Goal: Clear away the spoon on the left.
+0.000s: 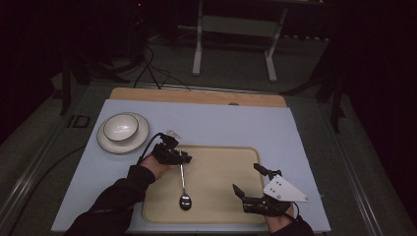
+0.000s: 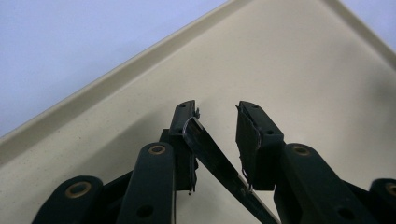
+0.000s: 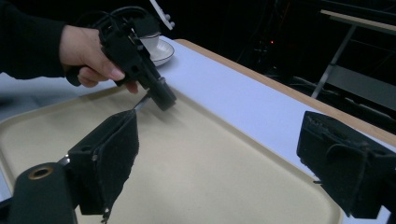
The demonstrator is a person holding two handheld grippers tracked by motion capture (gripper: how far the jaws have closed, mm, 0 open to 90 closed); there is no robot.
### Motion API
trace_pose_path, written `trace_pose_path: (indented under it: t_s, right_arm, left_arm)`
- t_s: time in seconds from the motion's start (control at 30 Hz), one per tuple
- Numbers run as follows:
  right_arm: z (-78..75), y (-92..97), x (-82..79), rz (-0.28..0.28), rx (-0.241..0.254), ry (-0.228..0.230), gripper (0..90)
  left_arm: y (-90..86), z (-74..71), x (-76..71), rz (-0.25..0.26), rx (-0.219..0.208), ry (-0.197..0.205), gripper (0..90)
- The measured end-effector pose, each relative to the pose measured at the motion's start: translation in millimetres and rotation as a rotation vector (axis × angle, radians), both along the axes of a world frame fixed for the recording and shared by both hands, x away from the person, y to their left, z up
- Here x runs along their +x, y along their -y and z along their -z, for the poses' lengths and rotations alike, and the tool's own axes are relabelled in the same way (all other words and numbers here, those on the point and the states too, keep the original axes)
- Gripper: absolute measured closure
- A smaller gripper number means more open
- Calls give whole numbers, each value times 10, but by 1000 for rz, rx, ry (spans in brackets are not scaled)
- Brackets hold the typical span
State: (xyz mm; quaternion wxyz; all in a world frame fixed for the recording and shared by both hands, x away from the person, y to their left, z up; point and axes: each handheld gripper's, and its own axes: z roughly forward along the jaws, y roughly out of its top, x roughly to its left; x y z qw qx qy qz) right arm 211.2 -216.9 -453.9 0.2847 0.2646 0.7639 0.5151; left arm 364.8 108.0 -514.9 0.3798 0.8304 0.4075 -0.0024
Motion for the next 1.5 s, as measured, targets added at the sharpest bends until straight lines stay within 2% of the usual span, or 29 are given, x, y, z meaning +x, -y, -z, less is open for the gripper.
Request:
trace_pose_path:
  t_s: [0.13,0.43,0.83,1.07,1.5]
  right_arm:
    - [2,-2,1,-1,-1,-3,131]
    - [10,-13,7,-11,-5,-10,132]
    - [13,-16,12,-12,-8,-14,132]
    - [13,-16,12,-12,-8,-15,132]
    - [14,-18,16,-14,-9,-17,132]
  left_arm:
    - [37,41,20,-31,20,-3,688]
    - [96,90,42,-39,31,-2,674]
    - [201,136,62,-46,88,21,625]
    - [261,131,72,-59,101,38,579]
    - [245,77,93,-84,103,36,549]
